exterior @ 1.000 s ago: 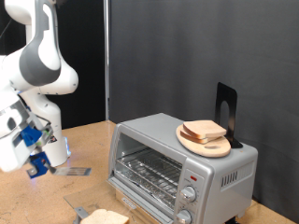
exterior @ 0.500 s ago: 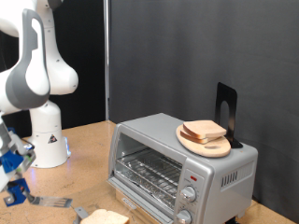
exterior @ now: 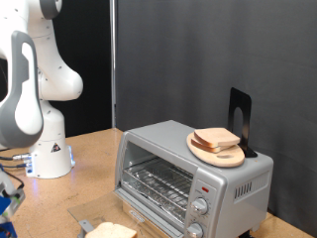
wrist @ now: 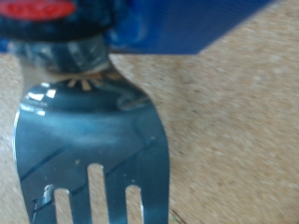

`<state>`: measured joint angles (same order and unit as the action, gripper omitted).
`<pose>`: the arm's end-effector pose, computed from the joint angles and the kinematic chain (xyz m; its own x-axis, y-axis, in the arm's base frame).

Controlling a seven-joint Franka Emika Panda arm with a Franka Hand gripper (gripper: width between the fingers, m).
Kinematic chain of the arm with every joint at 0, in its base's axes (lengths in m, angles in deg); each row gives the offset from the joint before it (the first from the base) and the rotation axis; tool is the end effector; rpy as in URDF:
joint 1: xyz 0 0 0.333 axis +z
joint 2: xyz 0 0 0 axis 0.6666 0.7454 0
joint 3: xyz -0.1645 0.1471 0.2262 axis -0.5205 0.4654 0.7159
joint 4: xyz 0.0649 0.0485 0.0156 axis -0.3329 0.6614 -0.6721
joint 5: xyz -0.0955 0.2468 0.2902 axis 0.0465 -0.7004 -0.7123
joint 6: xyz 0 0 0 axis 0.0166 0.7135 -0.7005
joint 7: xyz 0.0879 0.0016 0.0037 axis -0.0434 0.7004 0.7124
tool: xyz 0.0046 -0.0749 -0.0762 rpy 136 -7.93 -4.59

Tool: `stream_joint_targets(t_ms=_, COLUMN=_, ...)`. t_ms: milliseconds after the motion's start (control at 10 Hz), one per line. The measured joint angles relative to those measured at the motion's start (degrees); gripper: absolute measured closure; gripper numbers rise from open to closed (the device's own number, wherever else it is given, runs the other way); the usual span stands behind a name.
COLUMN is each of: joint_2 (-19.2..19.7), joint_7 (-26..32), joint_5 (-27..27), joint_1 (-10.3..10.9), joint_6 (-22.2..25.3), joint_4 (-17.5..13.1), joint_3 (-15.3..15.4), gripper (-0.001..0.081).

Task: Make a piece of toast with the oven

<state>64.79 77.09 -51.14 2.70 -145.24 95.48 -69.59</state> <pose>0.4521 -0.3160 0.2148 0.9605 0.1233 0.2495 0.1766 -0.9629 -0.2039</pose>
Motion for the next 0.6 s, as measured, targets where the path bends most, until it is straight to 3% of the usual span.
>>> stream_joint_targets(t_ms=300, joint_2=6.44, joint_7=0.06, joint_5=-0.24, joint_1=-0.13, joint_6=-0.39, joint_4=-5.72, joint_3=0.11, gripper=0.0358)
stream_joint_targets(t_ms=600, joint_2=7.69, joint_7=1.92, joint_5=-0.24, joint_1=-0.22, joint_6=3.87, joint_4=-7.51, joint_3=0.51, gripper=0.0358)
